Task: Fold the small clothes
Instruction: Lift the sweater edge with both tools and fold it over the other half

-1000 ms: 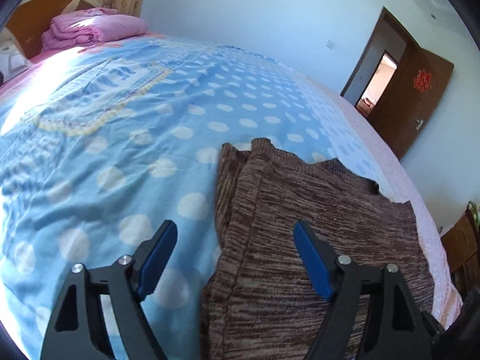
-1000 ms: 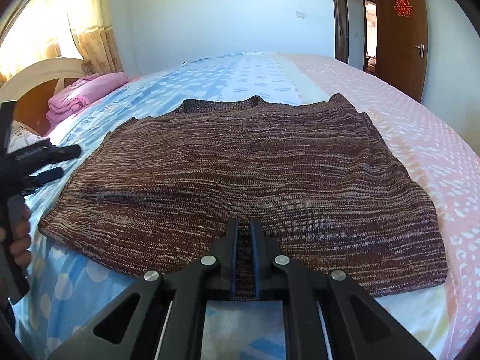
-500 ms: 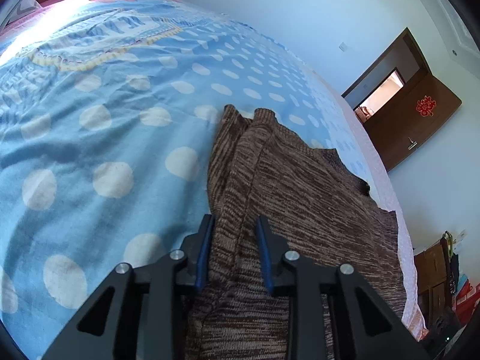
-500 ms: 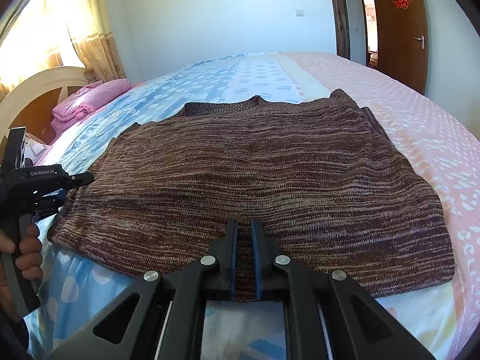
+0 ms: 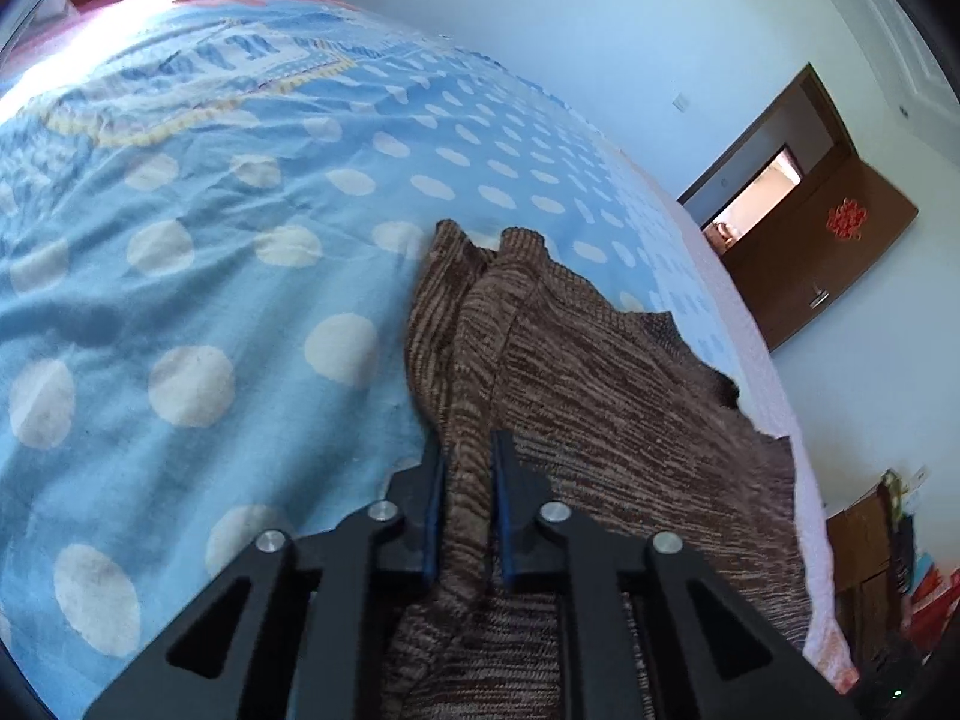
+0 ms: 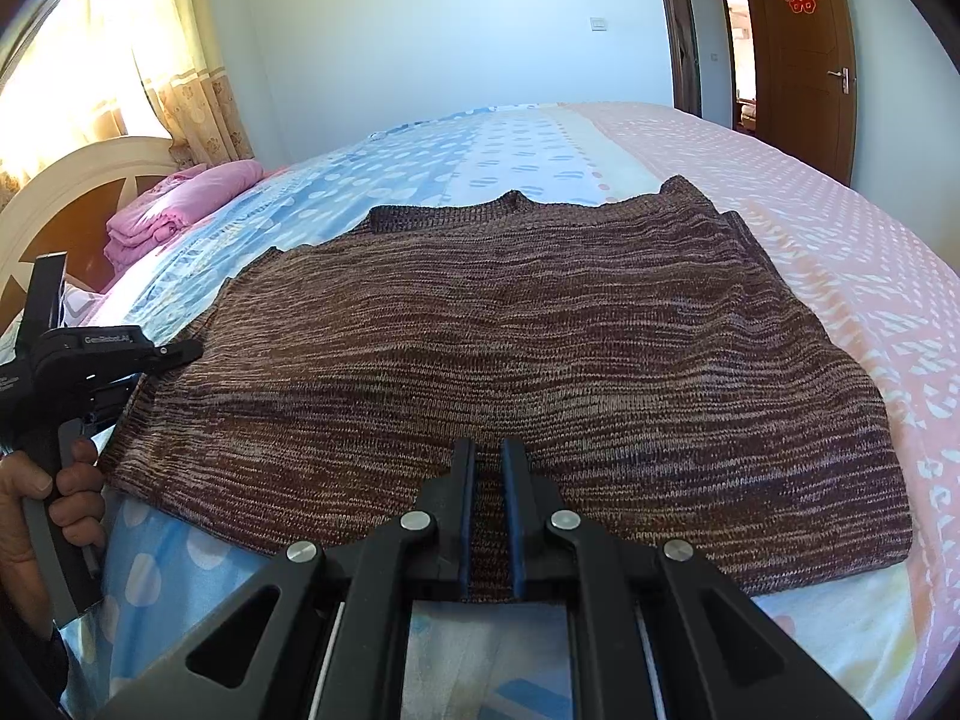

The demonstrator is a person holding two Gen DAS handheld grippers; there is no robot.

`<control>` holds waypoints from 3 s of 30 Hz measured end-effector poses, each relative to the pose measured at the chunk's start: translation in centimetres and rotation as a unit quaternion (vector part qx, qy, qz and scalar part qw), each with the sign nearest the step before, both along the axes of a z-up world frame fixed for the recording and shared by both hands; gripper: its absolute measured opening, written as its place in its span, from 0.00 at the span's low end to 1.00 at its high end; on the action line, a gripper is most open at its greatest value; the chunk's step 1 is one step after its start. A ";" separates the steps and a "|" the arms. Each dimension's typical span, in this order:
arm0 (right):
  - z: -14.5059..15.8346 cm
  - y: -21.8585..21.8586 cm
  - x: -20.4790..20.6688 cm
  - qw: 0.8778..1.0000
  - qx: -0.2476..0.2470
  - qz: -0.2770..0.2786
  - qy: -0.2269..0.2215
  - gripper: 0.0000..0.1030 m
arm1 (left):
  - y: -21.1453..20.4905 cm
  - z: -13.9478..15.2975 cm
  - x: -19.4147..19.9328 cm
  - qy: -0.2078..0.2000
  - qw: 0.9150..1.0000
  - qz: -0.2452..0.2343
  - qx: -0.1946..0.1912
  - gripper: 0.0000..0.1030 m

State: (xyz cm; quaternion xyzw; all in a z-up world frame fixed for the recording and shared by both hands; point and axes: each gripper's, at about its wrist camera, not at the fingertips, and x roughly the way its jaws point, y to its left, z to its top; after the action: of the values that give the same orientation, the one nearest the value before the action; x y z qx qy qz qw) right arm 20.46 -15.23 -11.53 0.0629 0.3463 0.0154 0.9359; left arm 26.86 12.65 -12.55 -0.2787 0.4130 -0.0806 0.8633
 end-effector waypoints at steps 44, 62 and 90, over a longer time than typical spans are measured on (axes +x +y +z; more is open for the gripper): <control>3.7 -0.4 11.5 0.949 0.292 0.117 0.017 0.55 | -12.3 3.2 -1.5 -0.106 0.977 -0.142 0.117 0.10; 3.9 2.8 15.4 0.964 0.220 0.136 0.063 0.13 | -14.4 4.9 -2.0 -0.122 0.967 -0.165 0.151 0.10; 3.6 -18.0 13.5 0.984 0.095 0.123 0.086 0.17 | -34.6 3.9 -2.7 -0.108 0.946 -0.285 0.116 0.10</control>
State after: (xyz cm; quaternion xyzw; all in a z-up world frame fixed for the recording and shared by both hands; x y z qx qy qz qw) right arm 33.98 -33.23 -7.95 0.1094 0.4277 0.1577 0.8833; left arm 24.12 -21.98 -8.68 -0.0374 0.3861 -0.3041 0.8701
